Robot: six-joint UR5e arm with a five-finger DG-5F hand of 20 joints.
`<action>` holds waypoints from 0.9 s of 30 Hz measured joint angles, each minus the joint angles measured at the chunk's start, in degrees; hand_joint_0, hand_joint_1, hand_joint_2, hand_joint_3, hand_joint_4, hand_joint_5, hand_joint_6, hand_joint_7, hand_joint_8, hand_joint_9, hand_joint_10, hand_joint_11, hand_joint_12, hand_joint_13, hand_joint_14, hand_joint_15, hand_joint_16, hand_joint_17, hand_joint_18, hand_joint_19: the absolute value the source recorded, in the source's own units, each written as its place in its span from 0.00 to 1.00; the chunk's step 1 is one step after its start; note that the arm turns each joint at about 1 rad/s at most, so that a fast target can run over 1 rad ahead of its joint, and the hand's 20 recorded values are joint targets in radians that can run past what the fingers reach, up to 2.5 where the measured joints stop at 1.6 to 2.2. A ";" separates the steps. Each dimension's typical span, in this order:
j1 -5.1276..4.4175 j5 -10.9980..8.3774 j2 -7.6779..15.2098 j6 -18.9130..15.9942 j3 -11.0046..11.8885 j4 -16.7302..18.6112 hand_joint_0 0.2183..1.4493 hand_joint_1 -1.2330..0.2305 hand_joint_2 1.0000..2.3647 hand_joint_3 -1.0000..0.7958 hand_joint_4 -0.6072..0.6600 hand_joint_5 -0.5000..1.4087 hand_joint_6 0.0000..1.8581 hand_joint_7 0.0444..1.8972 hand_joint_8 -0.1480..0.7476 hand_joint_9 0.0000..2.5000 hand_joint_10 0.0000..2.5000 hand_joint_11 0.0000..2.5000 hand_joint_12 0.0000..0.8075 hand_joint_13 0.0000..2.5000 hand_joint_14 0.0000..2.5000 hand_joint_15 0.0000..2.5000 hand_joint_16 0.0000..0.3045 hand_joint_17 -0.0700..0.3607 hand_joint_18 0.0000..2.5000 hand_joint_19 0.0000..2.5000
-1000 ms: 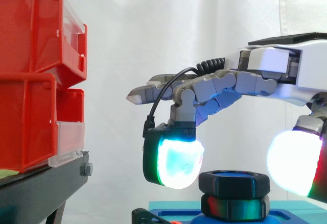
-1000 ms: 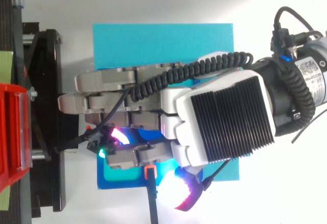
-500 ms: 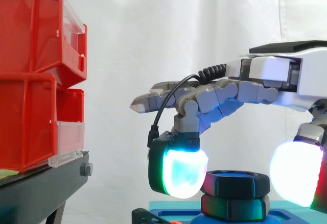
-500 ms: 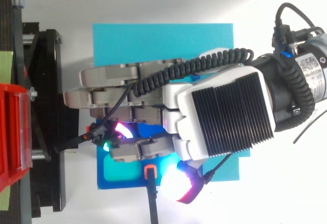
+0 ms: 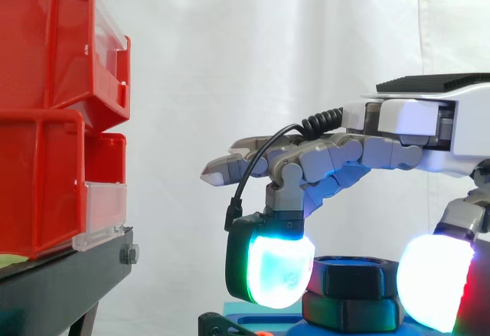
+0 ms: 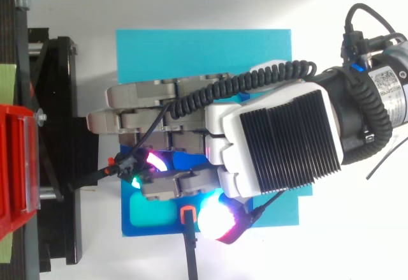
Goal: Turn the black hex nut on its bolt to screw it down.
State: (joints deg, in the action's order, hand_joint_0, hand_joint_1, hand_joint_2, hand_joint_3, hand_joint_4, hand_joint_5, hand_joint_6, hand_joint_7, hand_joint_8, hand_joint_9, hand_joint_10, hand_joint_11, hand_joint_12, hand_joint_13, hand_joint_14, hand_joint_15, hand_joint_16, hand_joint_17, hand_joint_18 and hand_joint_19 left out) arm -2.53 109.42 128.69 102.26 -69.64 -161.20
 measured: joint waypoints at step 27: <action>0.06 0.89 -0.01 0.72 -0.01 -0.68 0.27 0.45 0.00 0.33 0.57 0.24 0.27 0.73 0.36 0.27 0.00 0.05 0.36 0.06 0.00 0.00 0.10 0.31 0.00 0.02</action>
State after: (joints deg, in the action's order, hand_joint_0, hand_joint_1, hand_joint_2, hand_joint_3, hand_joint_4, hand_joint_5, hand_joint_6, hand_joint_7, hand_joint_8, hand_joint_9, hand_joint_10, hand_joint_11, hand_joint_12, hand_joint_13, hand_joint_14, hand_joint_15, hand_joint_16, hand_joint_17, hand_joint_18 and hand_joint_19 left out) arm -2.46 110.32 128.68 102.98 -69.66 -161.88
